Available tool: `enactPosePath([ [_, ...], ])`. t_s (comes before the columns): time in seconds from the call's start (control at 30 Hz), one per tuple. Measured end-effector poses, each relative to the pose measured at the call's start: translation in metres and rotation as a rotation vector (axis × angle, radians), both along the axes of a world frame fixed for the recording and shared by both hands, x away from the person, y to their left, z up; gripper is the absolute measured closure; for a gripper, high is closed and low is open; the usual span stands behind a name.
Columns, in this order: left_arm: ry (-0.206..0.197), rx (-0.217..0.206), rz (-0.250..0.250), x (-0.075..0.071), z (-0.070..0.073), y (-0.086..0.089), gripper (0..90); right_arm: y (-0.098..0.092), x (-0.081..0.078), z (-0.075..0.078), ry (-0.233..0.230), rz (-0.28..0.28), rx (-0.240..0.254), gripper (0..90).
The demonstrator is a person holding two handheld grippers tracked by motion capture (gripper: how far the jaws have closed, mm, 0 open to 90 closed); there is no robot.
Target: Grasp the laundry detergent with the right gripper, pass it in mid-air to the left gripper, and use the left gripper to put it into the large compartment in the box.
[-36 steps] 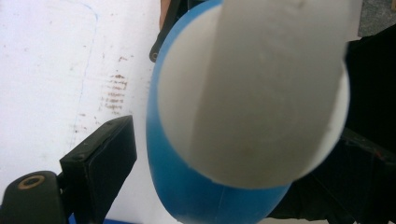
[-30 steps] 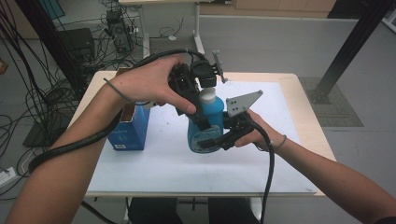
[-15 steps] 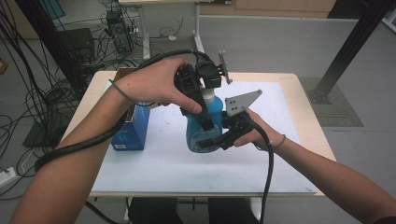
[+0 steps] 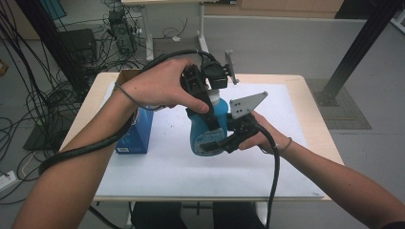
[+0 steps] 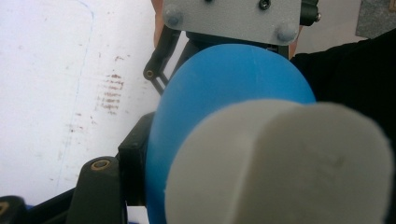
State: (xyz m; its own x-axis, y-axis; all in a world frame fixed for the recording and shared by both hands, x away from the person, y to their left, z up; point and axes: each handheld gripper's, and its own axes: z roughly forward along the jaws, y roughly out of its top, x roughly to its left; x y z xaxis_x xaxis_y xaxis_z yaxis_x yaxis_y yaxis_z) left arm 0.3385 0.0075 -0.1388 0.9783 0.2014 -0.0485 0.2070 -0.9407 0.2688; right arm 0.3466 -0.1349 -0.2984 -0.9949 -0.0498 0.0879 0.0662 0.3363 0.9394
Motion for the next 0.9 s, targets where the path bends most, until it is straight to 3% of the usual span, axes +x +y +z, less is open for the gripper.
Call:
enactPosePath([
  [0.9, 0.004, 0.013, 0.004, -0.0017, 0.0017, 0.0005, 36.7, -0.0002, -0.0014, 0.002, -0.012, 0.003, -0.001, 40.3],
])
